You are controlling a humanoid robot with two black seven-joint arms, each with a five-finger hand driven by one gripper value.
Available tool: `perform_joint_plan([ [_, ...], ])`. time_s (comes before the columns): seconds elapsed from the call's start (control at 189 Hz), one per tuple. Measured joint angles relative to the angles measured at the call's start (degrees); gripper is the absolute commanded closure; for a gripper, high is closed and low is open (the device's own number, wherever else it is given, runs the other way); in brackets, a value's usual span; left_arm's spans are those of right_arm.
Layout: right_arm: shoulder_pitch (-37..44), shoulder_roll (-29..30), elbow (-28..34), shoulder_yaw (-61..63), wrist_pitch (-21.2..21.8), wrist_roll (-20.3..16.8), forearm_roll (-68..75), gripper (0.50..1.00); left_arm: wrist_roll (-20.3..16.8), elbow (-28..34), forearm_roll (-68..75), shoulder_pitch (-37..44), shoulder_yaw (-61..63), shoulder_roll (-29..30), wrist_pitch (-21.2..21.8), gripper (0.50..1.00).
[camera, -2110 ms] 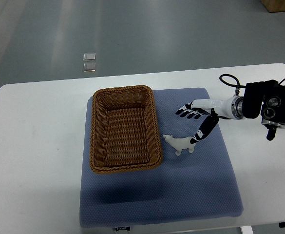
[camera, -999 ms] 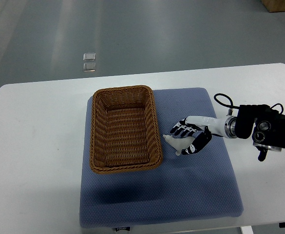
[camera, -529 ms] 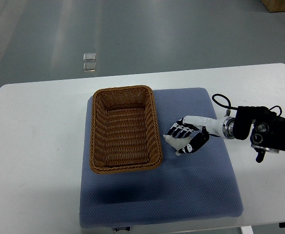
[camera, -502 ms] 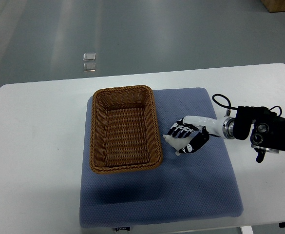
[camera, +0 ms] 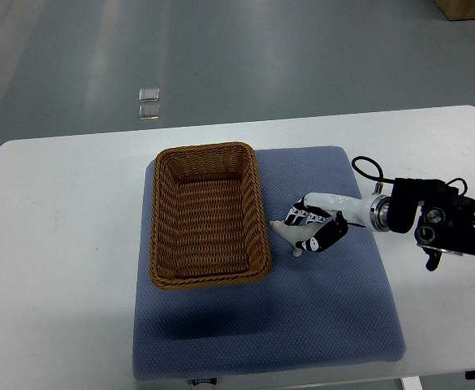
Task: Place white bear in brown basket with right hand
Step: 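Lift the held bear up off the mat with the right hand, then carry the bear over the wicker basket and lower it inside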
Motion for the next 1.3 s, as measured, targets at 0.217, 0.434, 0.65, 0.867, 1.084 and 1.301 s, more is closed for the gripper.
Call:
perform_joint_plan([
  [0.217,3.96,-3.94,0.25,2.36,3.1,0.01,0.43,0.948,0.0,-0.18,0.0,0.0,0.07,0.0,0.0,0.5],
  [0.434,11.77,-9.61,1.61,3.92,7.7,0.01,1.1,0.948,0.0,-0.24,-0.01,0.0,0.17,0.0,0.0,0.5],
  [0.65,21.52,-11.41,2.0,6.59,11.33,-0.02,4.96,0.936,0.0,-0.38,-0.01,0.0,0.32,0.0,0.0,0.5],
  [0.867,25.42,-4.36,-1.03,5.89,10.17,-0.04,6.6,0.928,-0.01,-0.39,0.0,0.0,0.35,0.0,0.0,0.5],
  [1.084,25.98,8.74,-9.39,2.98,8.16,0.06,6.67,0.91,-0.01,-0.39,0.0,0.0,0.35,0.0,0.0,0.5],
  [1.301,24.09,20.81,-18.06,0.57,6.42,0.11,5.93,0.904,-0.01,-0.39,0.0,0.0,0.33,0.0,0.0,0.5],
])
